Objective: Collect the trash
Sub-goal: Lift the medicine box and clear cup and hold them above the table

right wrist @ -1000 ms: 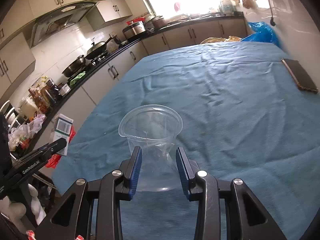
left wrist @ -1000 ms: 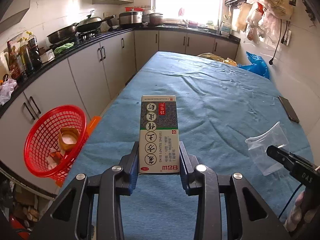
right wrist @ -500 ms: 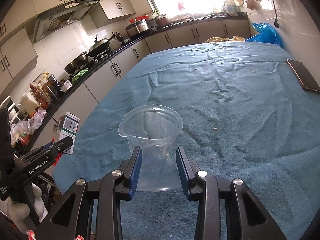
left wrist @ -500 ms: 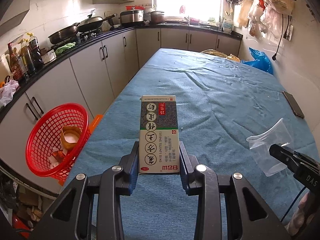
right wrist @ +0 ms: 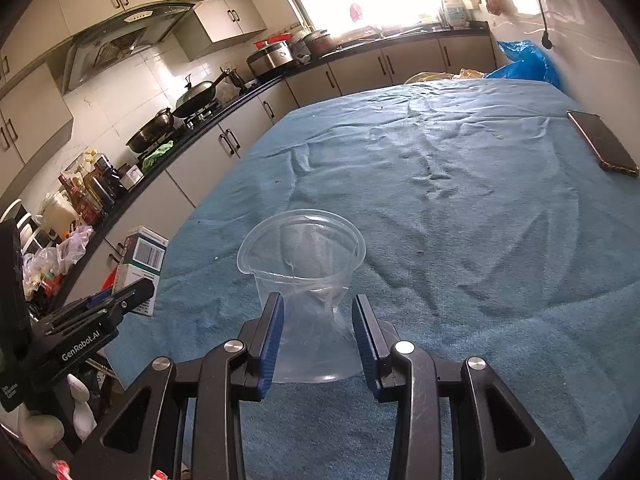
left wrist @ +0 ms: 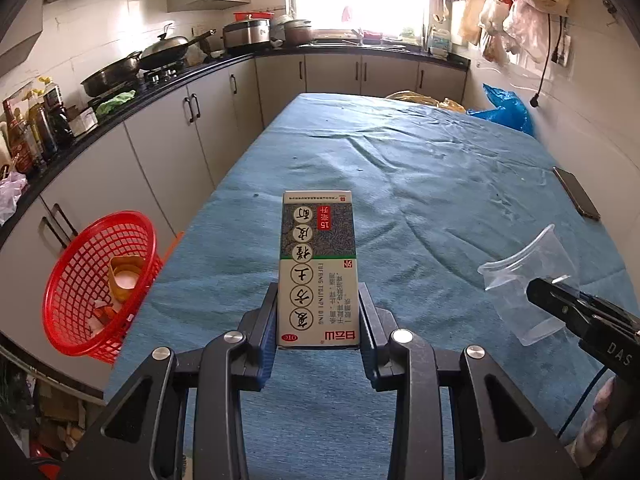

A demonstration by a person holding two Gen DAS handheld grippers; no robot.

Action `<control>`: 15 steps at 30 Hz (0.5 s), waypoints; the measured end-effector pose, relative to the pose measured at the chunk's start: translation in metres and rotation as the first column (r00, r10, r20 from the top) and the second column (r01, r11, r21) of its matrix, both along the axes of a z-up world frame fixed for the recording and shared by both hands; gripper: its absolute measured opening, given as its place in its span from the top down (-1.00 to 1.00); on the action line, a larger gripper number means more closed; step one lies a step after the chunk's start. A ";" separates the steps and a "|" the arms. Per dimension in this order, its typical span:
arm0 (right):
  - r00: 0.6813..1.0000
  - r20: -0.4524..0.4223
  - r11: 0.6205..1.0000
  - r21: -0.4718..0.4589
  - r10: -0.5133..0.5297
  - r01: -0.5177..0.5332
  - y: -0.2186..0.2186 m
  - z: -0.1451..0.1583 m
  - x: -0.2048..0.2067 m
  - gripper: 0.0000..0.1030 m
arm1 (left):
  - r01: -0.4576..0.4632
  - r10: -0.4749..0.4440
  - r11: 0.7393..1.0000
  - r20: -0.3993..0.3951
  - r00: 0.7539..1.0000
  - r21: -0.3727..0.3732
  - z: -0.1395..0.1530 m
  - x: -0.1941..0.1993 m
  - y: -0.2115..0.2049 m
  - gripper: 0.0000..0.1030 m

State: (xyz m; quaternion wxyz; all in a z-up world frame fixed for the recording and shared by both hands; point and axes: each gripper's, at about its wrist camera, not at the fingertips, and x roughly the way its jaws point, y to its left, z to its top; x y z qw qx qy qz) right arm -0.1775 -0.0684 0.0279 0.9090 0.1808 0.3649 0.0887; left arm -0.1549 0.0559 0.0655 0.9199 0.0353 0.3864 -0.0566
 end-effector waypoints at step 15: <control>1.000 0.009 1.000 -0.014 0.017 -0.017 0.006 0.004 -0.003 0.25 | 0.024 -0.024 0.999 -0.009 1.000 -0.023 0.000 -0.002 0.002 0.35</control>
